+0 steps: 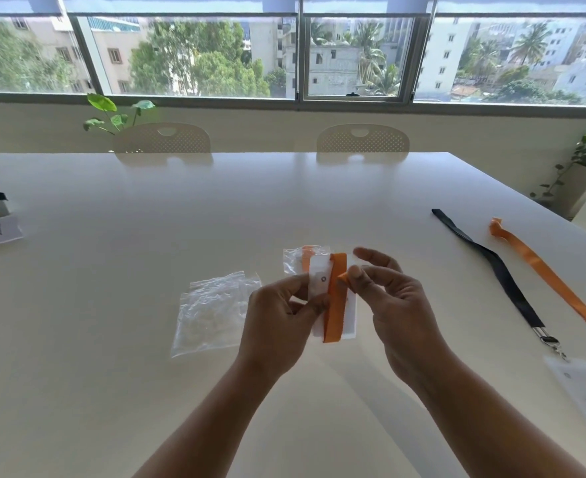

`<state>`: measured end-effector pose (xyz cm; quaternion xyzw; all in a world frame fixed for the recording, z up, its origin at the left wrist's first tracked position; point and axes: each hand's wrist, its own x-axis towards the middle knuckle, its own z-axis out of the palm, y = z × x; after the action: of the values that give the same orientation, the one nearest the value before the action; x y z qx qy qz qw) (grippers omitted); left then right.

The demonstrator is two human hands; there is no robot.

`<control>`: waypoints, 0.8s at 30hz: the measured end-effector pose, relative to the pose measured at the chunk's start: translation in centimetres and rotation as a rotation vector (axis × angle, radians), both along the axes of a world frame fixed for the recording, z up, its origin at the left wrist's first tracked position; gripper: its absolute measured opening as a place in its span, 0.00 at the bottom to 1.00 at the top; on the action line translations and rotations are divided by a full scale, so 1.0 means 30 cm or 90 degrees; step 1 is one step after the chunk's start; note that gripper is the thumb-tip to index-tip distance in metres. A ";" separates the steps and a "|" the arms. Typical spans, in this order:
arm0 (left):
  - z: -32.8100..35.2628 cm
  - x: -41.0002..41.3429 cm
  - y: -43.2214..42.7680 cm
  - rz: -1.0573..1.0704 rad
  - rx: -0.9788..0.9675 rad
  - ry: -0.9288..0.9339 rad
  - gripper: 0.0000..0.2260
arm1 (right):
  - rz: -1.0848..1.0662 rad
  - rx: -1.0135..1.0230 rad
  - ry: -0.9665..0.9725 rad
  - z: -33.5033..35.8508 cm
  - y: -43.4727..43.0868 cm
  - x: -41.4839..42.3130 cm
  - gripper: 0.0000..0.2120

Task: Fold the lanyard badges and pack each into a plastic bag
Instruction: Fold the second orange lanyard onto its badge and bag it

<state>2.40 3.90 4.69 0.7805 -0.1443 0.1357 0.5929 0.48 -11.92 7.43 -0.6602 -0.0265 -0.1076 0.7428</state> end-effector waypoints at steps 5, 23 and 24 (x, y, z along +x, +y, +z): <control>0.007 -0.012 -0.023 -0.066 -0.047 0.046 0.09 | 0.046 0.129 0.030 -0.026 0.009 0.012 0.15; -0.051 0.035 -0.004 -0.017 0.010 0.149 0.11 | 0.122 -0.043 -0.011 -0.178 -0.023 0.040 0.20; -0.049 0.042 0.008 -0.030 0.031 0.144 0.12 | 0.126 -0.051 -0.020 -0.185 -0.023 0.043 0.23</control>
<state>3.65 4.13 3.21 0.8013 -0.0983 0.0293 0.5894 1.77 -12.62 1.90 -0.6817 -0.1078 -0.0427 0.7224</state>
